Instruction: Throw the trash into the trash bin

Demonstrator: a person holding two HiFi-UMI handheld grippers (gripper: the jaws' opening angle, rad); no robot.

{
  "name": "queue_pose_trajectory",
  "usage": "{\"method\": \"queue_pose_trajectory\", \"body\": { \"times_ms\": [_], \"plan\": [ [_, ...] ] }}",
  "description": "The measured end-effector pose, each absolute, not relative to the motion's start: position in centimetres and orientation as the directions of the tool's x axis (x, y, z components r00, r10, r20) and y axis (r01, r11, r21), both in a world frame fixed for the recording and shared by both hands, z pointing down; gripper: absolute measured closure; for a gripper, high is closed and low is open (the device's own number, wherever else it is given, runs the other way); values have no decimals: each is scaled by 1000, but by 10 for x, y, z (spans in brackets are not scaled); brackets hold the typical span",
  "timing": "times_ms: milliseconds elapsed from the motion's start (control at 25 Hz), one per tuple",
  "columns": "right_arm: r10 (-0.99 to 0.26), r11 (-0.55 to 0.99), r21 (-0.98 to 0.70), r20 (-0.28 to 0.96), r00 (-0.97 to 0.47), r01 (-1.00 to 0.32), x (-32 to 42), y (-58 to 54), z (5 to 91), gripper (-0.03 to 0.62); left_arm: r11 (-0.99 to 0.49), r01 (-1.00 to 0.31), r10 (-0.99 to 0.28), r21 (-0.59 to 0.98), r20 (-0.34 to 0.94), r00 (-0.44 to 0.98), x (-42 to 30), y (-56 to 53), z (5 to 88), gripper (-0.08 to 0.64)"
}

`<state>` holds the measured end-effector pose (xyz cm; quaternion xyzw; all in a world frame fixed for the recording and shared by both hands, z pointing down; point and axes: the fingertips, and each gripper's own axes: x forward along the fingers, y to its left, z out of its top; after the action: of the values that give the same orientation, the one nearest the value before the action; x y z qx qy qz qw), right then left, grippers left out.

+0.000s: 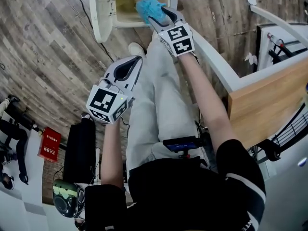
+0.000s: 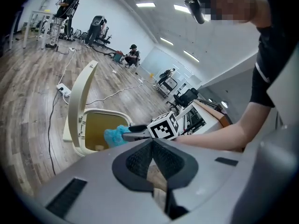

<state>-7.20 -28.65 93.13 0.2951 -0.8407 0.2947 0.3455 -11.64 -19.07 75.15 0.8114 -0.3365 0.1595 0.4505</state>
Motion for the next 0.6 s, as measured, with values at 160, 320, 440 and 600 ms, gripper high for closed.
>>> {"method": "queue_pose_trajectory", "body": {
  "times_ms": [160, 320, 440, 600],
  "plan": [
    [-301, 651, -295, 746, -594, -700, -72, -292, 920, 376, -374, -691, -413, 618, 556, 721, -115, -192, 743, 554],
    [-315, 663, -276, 741, -593, -696, -74, -299, 896, 376, -407, -682, -410, 607, 546, 730, -113, -199, 730, 554],
    [-313, 701, -256, 728, -610, -665, -79, -298, 855, 376, -443, -680, -421, 585, 534, 733, -110, -206, 705, 554],
    [-345, 753, -208, 683, -644, -625, -83, -297, 766, 382, -499, -693, -474, 520, 505, 721, -111, -213, 643, 554]
  ]
}}
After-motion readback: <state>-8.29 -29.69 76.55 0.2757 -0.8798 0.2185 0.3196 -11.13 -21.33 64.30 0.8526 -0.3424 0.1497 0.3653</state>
